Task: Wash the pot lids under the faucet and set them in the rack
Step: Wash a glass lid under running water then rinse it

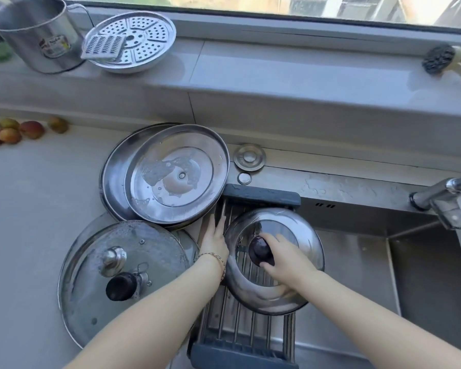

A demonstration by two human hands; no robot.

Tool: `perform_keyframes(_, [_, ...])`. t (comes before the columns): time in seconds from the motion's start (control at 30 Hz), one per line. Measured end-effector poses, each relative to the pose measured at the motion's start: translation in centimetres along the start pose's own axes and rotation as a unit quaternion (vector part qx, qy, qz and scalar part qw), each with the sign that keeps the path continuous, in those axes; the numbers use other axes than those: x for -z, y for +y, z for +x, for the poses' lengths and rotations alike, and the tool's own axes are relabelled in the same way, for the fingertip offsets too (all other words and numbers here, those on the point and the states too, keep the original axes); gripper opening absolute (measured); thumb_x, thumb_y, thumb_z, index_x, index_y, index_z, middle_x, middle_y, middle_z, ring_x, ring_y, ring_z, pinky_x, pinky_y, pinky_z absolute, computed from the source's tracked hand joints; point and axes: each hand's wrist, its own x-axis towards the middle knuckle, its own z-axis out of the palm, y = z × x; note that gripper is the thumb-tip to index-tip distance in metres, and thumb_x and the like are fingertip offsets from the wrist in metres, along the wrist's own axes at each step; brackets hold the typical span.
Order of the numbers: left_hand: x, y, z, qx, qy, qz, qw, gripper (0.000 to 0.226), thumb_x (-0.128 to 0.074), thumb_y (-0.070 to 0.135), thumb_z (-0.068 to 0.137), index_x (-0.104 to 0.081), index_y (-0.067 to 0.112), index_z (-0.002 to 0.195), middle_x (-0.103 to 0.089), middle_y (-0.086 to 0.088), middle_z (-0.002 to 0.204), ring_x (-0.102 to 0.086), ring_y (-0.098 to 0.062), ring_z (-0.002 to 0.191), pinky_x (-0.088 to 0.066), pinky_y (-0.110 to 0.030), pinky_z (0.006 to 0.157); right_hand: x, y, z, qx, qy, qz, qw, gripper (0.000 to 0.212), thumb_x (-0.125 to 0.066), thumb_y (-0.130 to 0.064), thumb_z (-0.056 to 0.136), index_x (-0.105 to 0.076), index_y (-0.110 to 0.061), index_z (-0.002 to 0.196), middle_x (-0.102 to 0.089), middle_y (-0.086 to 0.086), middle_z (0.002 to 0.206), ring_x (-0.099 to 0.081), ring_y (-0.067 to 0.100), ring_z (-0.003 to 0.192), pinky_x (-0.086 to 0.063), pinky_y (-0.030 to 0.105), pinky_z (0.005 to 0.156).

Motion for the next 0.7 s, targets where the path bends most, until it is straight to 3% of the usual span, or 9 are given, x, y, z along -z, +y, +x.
perform_keyframes(0.1, [0.4,0.1,-0.1,0.002,-0.017,0.022,1.0,0.056,-0.031,0.041,0.098,-0.023,0.015,0.147,-0.002,-0.014,0.158,0.018,-0.042,0.14,0.007,-0.063,0.108,0.7,-0.6,-0.1,-0.011,-0.013,-0.108,0.994,0.061,-0.057,-0.036,0.089,-0.029,-0.018,0.14,-0.05,0.007,0.126,-0.052,0.029,0.114,-0.043,0.033,0.084])
perform_keyframes(0.2, [1.0,-0.5,-2.2,0.036,0.009,-0.116,0.993,0.056,-0.034,0.039,0.096,-0.03,0.012,0.144,-0.01,-0.013,0.157,0.01,-0.035,0.144,0.006,-0.056,0.112,1.9,-2.2,-0.4,-0.042,0.007,-0.188,0.981,0.047,-0.054,-0.038,0.09,-0.038,-0.011,0.125,-0.054,0.009,0.12,-0.053,0.029,0.111,-0.042,0.033,0.079])
perform_keyframes(0.27, [0.5,-1.0,-4.7,0.069,0.141,-0.304,0.94,0.044,-0.035,0.033,0.092,-0.054,0.009,0.124,-0.045,-0.012,0.14,-0.025,-0.031,0.14,-0.017,-0.048,0.112,2.4,-3.5,-1.0,-0.027,0.049,-0.118,0.991,0.038,-0.052,-0.032,0.091,-0.043,-0.012,0.122,-0.057,0.008,0.117,-0.054,0.028,0.11,-0.043,0.033,0.082])
perform_keyframes(0.33, [-0.7,-2.0,-7.2,0.102,0.324,-0.398,0.853,0.037,-0.038,0.03,0.079,-0.068,0.009,0.079,-0.067,-0.01,0.089,-0.063,-0.032,0.094,-0.049,-0.04,0.079,2.2,-5.3,-1.6,-0.001,0.076,0.037,0.996,0.033,-0.054,-0.026,0.09,-0.052,-0.014,0.121,-0.063,0.002,0.098,-0.058,0.02,0.098,-0.044,0.03,0.08])
perform_keyframes(0.4, [-2.8,-3.3,-9.6,0.198,0.389,-0.416,0.798,0.031,-0.042,0.028,0.072,-0.065,0.01,0.063,-0.063,-0.006,0.069,-0.062,-0.03,0.066,-0.05,-0.034,0.056,1.6,-8.0,-2.3,-0.009,0.062,0.19,0.98,0.03,-0.057,-0.023,0.088,-0.059,-0.015,0.116,-0.06,-0.006,0.081,-0.056,0.012,0.085,-0.04,0.023,0.075])
perform_keyframes(0.47, [-4.6,-4.5,-12.0,0.287,0.293,-0.452,0.792,0.023,-0.051,0.024,0.079,-0.066,0.008,0.087,-0.063,-0.011,0.094,-0.059,-0.033,0.087,-0.048,-0.039,0.072,0.2,-10.7,-2.6,-0.024,0.014,0.245,0.969,0.035,-0.055,-0.026,0.089,-0.057,-0.013,0.122,-0.06,-0.005,0.091,-0.056,0.013,0.092,-0.037,0.021,0.077])
perform_keyframes(0.57, [-7.3,-5.5,-14.3,0.357,0.12,-0.428,0.822,0.037,-0.048,0.035,0.088,-0.048,0.018,0.121,-0.043,-0.01,0.129,-0.041,-0.03,0.118,-0.039,-0.036,0.093,-2.6,-13.7,-1.9,-0.066,-0.076,0.271,0.957,0.049,-0.046,-0.03,0.094,-0.041,-0.009,0.137,-0.055,0.006,0.125,-0.053,0.016,0.102,-0.039,0.026,0.086])
perform_keyframes(0.6, [-8.1,-5.4,-14.7,0.357,0.095,-0.43,0.824,0.041,-0.046,0.038,0.089,-0.044,0.02,0.126,-0.04,-0.01,0.132,-0.04,-0.029,0.122,-0.04,-0.035,0.092,-3.5,-14.4,-1.7,-0.083,-0.094,0.291,0.949,0.044,-0.044,-0.028,0.095,-0.044,-0.008,0.134,-0.055,0.008,0.124,-0.054,0.018,0.1,-0.04,0.026,0.086])
perform_keyframes(0.7, [-9.7,-5.2,-14.7,0.339,0.093,-0.498,0.793,0.042,-0.047,0.035,0.089,-0.04,0.021,0.127,-0.039,-0.012,0.13,-0.047,-0.031,0.117,-0.045,-0.036,0.084,-5.5,-15.7,-1.2,-0.12,-0.071,0.339,0.93,0.011,-0.045,-0.02,0.093,-0.054,-0.014,0.092,-0.052,0.002,0.08,-0.05,0.018,0.073,-0.035,0.025,0.074])
